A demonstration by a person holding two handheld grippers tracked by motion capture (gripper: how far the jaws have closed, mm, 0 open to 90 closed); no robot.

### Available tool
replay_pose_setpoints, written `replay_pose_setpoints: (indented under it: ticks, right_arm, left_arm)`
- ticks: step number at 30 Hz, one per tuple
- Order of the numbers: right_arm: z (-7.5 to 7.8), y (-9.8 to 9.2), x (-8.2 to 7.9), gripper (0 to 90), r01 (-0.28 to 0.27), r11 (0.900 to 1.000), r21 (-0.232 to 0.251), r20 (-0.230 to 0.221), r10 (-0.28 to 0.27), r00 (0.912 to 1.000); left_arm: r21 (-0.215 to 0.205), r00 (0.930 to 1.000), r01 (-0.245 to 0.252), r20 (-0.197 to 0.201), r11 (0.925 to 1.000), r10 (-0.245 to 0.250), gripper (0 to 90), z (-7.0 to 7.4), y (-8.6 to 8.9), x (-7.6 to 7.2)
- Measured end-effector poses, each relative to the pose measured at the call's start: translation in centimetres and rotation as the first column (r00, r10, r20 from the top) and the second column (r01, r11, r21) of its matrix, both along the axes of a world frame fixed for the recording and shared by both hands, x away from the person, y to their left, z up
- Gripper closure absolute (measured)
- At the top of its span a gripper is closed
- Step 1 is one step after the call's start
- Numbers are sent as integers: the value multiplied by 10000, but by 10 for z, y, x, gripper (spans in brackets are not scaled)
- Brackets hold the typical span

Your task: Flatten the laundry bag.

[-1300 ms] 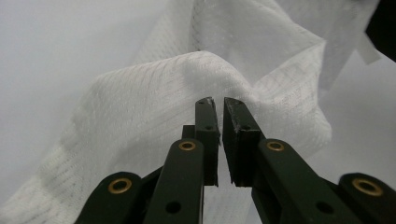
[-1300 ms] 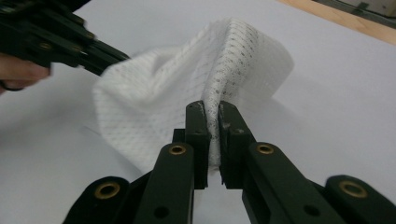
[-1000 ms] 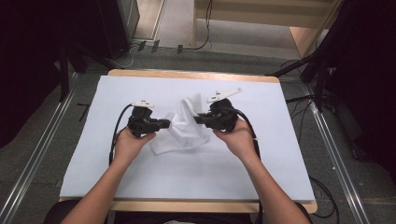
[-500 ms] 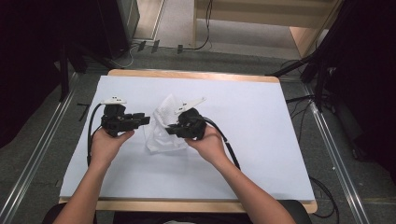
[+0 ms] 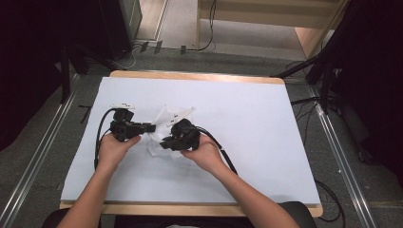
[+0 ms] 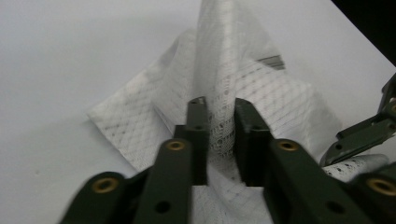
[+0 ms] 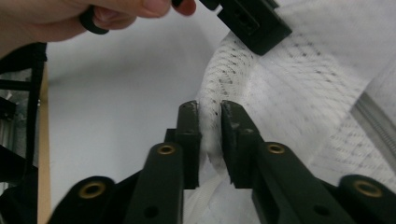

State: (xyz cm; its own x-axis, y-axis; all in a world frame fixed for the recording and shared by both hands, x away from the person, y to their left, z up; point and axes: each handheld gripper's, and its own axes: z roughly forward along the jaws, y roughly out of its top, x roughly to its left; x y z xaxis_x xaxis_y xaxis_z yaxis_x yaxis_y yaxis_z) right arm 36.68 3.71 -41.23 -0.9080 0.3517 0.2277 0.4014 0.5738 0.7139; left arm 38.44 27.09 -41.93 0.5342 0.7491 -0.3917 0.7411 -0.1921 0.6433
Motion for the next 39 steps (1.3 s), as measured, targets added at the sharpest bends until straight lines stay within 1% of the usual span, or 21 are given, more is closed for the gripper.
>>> replay_pose_setpoints:
  ticks: [2,5,6,7,9,12,14,15,16,18,20,24,27,29,32,34,35,36,37,38,39]
  right_arm:
    - [1,-2,0,747,-6,10000,44,-13,6,10000]
    - [11,-13,0,700,209,9995,251,311,-217,9993]
    - [19,-24,2,702,440,9980,458,481,-462,9978]
    - [22,-30,3,709,608,9968,517,610,-639,9961]
    - [26,-42,7,710,874,9945,584,655,-912,9937]
    - [23,-53,15,714,1299,9900,554,569,-1330,9895]
    - [17,-56,19,714,1462,9885,387,612,-1484,9870]
    - [13,-57,21,714,1563,9871,337,491,-1578,9863]
    - [13,-57,21,714,1563,9871,337,491,-1578,9863]
    - [0,-56,27,680,1711,9851,149,164,-1713,9851]
    - [-6,-51,28,650,1715,9852,-22,100,-1715,9851]
    - [-15,-38,27,598,1538,9880,-147,240,-1534,9879]
    - [-19,-31,26,564,1422,9898,-114,161,-1420,9897]
    - [-26,-20,23,514,1203,9923,-294,111,-1200,9927]
    - [-32,-13,22,499,1142,9925,-438,121,-1138,9934]
    - [-42,-4,22,534,1108,9921,-589,-125,-1117,9937]
    - [-42,-4,22,534,1108,9921,-589,-125,-1117,9937]
    - [-50,0,23,622,1004,9922,-735,-408,-1036,9938]
    - [-52,1,21,691,1036,9918,-743,-365,-1065,9936]
    - [-52,1,21,691,1036,9918,-743,-365,-1065,9936]
    - [-52,1,21,785,943,9934,-657,-385,-970,9945]
  left_arm:
    - [-103,10000,6,-51,9999,-7,844,-1,0,1]
    - [-333,10000,5,-6,9994,-5,860,3,7,0]
    - [-435,9997,-67,215,9990,77,860,9,14,-2]
    - [-435,9997,-67,215,9990,77,860,9,14,-2]
    - [-689,9986,-159,486,9975,192,858,15,27,-7]
    - [-702,9981,-247,553,9972,286,855,17,33,-10]
    - [-595,9976,-371,561,9975,404,852,16,41,-11]
    - [-522,9971,-478,571,9975,508,852,16,42,-11]
    - [-522,9971,-478,571,9975,508,851,16,42,-11]
    - [-378,9967,-599,527,9975,619,850,14,46,-11]
    - [-408,9968,-660,413,9970,677,849,10,50,-9]
    - [-73,9974,-665,267,9978,667,845,3,54,-8]
    - [-53,9975,-683,182,9977,684,843,-1,56,-7]
    - [-118,9972,-741,63,9972,742,842,-4,57,-7]
    - [14,9970,-768,58,9970,768,842,-6,58,-8]
    - [69,9968,-789,96,9969,788,843,-6,59,-8]
    - [18,9967,-808,99,9967,807,843,-6,59,-9]
    - [41,9965,-826,94,9966,825,844,-6,59,-9]
    - [10,9967,-811,45,9967,810,845,-6,59,-9]
    - [10,9967,-811,45,9967,810,847,-6,59,-9]
    - [-59,9968,-797,0,9968,797,847,-6,59,-8]
